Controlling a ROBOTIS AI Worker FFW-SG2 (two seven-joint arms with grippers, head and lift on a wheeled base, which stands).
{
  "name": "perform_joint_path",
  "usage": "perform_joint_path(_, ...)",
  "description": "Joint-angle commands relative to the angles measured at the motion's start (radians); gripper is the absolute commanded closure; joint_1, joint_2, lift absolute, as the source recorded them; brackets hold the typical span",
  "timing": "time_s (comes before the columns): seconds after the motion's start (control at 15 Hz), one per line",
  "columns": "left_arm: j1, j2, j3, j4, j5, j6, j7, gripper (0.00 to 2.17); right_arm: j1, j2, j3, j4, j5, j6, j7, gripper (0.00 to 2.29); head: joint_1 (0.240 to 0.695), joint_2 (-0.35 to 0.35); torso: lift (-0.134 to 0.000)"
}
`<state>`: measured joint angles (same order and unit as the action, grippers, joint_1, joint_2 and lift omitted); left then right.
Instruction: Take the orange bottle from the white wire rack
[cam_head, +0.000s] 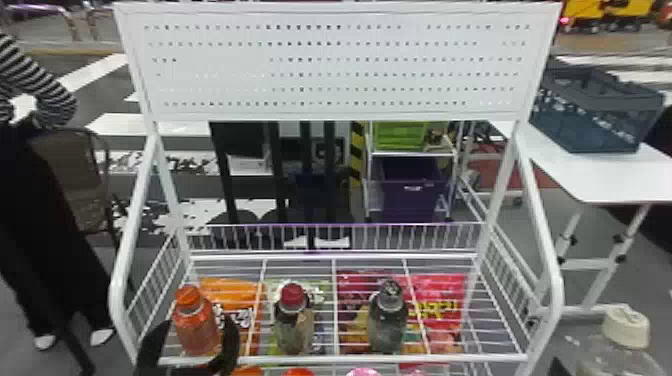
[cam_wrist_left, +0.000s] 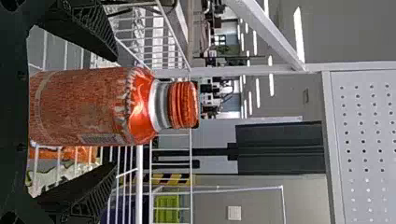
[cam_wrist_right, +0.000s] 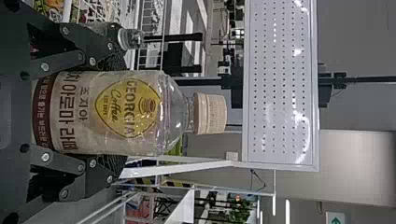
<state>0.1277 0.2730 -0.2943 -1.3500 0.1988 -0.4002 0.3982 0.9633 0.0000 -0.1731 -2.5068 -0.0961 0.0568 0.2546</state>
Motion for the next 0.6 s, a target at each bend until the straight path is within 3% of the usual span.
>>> perform_joint_path(0.0,-0.031,0.000,0.000,0.023,0.005,0.031,-0.004,0.14,0.006,0.001,-0.003,-0.004,-0.001,-0.002,0.000,0.95,0.499,0.000,0.000)
perform_joint_path(0.07,-0.037,0.002,0.000,0.023,0.004,0.044,-0.010,0.33,0.008,0.001,-0.005,-0.006,-0.002,-0.005,0.000,0.95,0.499,0.000,0.000)
perform_joint_path(0.13,-0.037,0.002,0.001,0.023,0.004,0.044,-0.022,0.88,0.009,0.001,-0.008,-0.007,-0.005,-0.005,0.000,0.95,0.499,0.000,0.000)
perform_joint_path(0.2,-0.037,0.000,0.004,0.022,0.008,0.044,-0.018,1.82,0.009,0.001,-0.008,-0.007,-0.005,-0.005,0.000,0.95,0.499,0.000,0.000)
perform_joint_path(0.27,-0.031,-0.001,0.004,0.009,0.016,0.056,-0.007,2.14,0.009,0.001,-0.008,-0.010,-0.005,-0.005,0.000,0.95,0.499,0.000,0.000)
perform_joint_path(0.53,0.073,0.008,0.026,-0.187,0.008,0.136,-0.002,2.15,0.006,0.001,-0.005,-0.015,-0.002,0.001,0.000,0.95,0.499,0.000,0.000)
